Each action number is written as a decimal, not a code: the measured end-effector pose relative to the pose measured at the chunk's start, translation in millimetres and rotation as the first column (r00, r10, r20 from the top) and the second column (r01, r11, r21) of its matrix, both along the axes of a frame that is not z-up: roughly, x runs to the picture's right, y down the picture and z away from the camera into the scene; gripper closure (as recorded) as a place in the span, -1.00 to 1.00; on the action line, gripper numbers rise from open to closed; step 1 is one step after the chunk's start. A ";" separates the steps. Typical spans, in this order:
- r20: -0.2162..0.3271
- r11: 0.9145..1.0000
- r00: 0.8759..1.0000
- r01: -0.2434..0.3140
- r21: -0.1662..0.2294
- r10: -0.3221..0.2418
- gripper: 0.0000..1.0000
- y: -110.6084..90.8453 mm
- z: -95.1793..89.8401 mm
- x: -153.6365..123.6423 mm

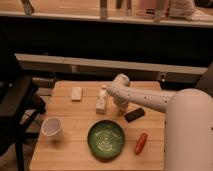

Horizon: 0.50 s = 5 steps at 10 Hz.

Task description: Push the eraser across the table

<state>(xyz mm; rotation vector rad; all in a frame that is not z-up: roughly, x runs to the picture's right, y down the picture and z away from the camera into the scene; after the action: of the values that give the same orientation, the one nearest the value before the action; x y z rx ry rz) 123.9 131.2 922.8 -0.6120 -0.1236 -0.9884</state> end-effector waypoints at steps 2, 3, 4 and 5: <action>0.005 1.000 1.000 0.014 0.002 -0.014 0.94 1.0 0.0 -1.1; 0.011 1.000 1.000 0.024 0.003 -0.024 0.94 1.0 0.1 -4.4; 0.011 1.000 1.000 0.023 0.003 -0.023 0.94 1.3 -0.5 -3.9; 0.012 1.000 1.000 0.023 0.003 -0.023 0.94 1.3 -0.8 -4.4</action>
<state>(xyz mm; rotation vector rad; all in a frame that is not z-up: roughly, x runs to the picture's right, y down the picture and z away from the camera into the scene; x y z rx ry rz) 119.5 132.5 922.1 -0.6065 -0.1258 -1.0142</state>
